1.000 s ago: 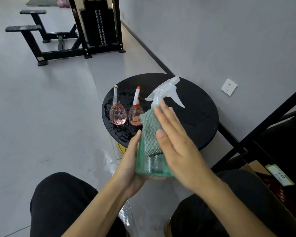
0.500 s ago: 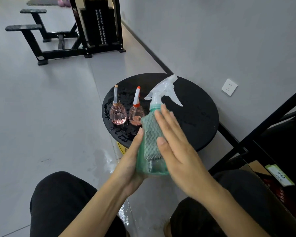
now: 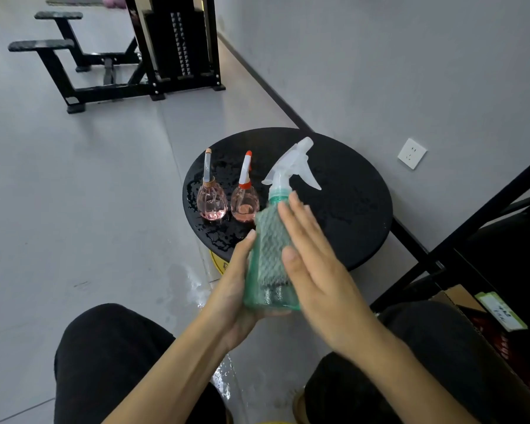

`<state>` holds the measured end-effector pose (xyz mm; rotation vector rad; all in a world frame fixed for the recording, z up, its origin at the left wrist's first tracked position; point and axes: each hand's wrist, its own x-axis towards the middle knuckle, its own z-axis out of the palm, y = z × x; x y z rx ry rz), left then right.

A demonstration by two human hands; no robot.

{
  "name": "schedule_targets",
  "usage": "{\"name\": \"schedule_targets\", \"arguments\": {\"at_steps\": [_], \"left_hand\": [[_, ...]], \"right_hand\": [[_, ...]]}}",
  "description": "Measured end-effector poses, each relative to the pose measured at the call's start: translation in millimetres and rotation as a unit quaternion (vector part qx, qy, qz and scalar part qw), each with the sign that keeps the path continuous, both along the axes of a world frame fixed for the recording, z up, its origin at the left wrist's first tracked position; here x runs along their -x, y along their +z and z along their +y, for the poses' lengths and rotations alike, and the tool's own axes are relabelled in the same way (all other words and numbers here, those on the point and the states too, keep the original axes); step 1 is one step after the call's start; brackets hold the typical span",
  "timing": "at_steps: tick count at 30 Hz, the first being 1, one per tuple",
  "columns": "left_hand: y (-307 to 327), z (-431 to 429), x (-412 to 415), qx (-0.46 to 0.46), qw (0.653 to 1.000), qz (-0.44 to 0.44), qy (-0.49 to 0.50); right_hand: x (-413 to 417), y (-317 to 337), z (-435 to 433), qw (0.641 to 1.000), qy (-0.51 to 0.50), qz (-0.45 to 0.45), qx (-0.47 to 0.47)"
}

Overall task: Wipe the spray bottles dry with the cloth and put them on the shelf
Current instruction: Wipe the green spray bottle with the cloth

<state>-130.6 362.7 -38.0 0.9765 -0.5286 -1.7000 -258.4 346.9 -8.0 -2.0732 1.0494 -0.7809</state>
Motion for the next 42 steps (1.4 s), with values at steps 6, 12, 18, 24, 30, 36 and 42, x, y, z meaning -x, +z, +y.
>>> {"name": "schedule_targets", "arguments": {"at_steps": [6,12,18,24,30,36,42], "left_hand": [[1,-1,0,0.017,0.999,0.025,0.026],[3,-2,-7,0.014,0.999,0.045,0.018],[4,1,1,0.012,1.0,0.025,-0.003],[2,-5,-3,0.016,0.999,0.031,0.029],[-1,-6,-1,0.01,1.0,0.02,0.019],[-1,-3,11,0.003,1.0,-0.005,0.005],[-4,-6,0,0.014,0.998,0.038,0.044]], "right_hand": [[-5,5,2,0.999,0.012,0.022,0.033],[0,-5,33,0.998,0.043,0.021,0.032],[-3,8,-19,1.0,-0.019,-0.012,-0.012],[-6,-1,7,0.998,0.006,0.028,0.048],[4,-4,21,0.999,0.023,0.03,0.023],[-1,9,-24,1.0,-0.024,0.005,-0.017],[-2,-7,15,0.999,0.015,0.029,0.028]]}}
